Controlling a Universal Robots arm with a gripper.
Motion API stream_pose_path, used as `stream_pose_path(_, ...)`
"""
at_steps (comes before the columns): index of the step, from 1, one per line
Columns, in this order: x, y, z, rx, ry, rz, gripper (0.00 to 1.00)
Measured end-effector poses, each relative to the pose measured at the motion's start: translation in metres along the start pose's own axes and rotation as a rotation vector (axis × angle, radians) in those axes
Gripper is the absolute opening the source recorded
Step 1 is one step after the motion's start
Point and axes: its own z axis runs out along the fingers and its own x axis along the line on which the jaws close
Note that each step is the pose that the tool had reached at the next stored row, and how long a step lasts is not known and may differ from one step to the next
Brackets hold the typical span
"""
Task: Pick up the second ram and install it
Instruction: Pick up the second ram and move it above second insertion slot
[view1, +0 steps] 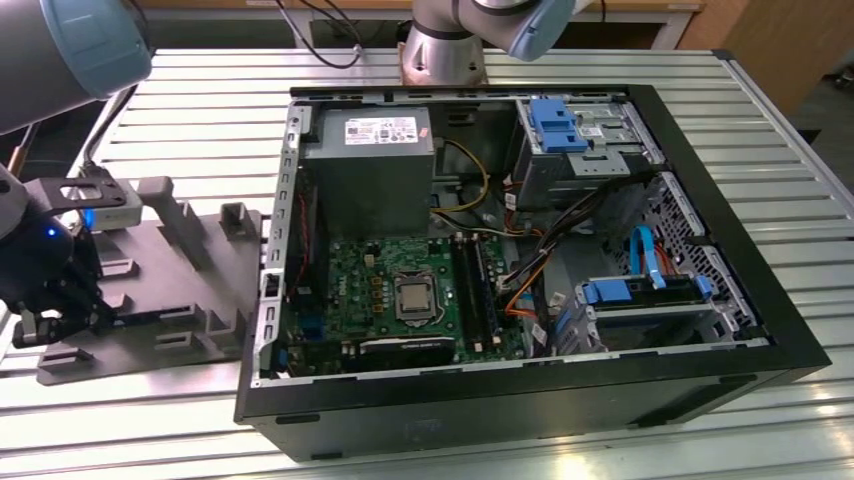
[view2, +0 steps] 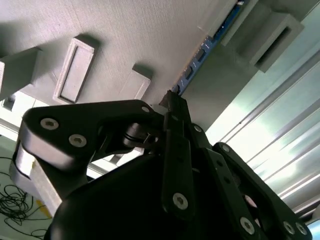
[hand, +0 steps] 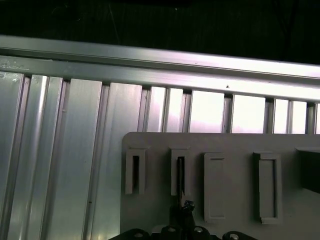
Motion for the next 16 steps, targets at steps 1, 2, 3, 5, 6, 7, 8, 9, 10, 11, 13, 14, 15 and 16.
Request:
stream_pose_path(1,0.0000,0.0000,0.0002,0.0003,-0.0003,0.017,0.12)
stream_pose_path(2,0.0000,0.0000,0.0003,0.0005,-0.0005,0.035,0.12)
stream_pose_path(3,0.0000,0.0000,0.0004,0.0009,-0.0007,0.053,0.12)
stream_pose_path(5,0.0000,0.0000,0.0008,0.0016,-0.0014,0.089,0.12)
stream_pose_path(6,0.0000,0.0000,0.0009,0.0019,-0.0017,0.107,0.12)
stream_pose_path(7,0.0000,0.0000,0.0011,0.0024,-0.0022,0.126,0.12)
stream_pose_path(8,0.0000,0.0000,0.0012,0.0027,-0.0025,0.138,0.12)
stream_pose_path(9,0.0001,0.0000,0.0012,0.0027,-0.0026,0.139,0.12)
stream_pose_path(10,0.0000,-0.0001,0.0013,0.0029,-0.0026,0.139,0.12)
stream_pose_path(11,0.0000,-0.0001,0.0014,0.0030,-0.0027,0.139,0.12)
stream_pose_path(13,-0.0002,-0.0003,-0.0012,0.0048,-0.0039,0.139,0.12)
stream_pose_path(14,-0.0002,-0.0001,-0.0033,0.0040,-0.0032,0.139,0.12)
stream_pose_path(15,-0.0002,-0.0001,-0.0038,0.0035,-0.0028,0.138,0.12)
stream_pose_path(16,-0.0002,-0.0001,-0.0040,0.0033,-0.0026,0.137,0.12)
